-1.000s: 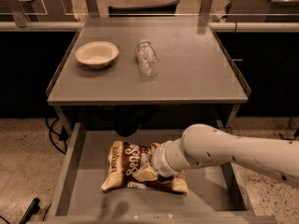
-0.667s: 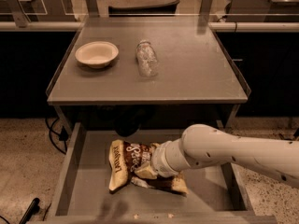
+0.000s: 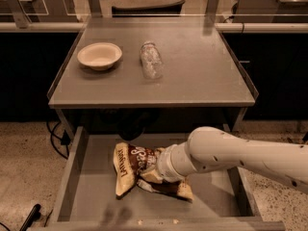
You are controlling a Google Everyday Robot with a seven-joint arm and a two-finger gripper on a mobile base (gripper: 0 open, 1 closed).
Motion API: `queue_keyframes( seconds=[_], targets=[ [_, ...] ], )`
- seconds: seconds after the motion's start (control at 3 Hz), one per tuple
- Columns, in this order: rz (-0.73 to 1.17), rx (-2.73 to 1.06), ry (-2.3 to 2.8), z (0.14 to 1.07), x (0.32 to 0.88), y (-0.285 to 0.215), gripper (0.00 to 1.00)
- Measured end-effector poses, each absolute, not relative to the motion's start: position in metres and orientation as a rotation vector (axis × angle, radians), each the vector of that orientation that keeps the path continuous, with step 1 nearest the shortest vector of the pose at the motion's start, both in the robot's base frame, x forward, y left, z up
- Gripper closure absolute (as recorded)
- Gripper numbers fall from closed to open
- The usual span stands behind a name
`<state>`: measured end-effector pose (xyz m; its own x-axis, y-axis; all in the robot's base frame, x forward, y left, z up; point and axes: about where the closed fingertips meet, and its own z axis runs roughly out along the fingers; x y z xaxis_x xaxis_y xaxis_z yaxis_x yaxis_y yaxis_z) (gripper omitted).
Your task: Pick brown chip bag from top drawer and place on counter
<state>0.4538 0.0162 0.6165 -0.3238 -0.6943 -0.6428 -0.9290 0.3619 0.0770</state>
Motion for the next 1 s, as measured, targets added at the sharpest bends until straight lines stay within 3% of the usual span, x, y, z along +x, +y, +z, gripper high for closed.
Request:
queue_keyframes(
  seconds=[0.67,1.0],
  targets=[
    [0.609,-1.449,2.071,0.654,0.424,0.010,1.00],
    [0.519,-1.402,2.034,0.734,0.395,-0.058,1.00]
  ],
)
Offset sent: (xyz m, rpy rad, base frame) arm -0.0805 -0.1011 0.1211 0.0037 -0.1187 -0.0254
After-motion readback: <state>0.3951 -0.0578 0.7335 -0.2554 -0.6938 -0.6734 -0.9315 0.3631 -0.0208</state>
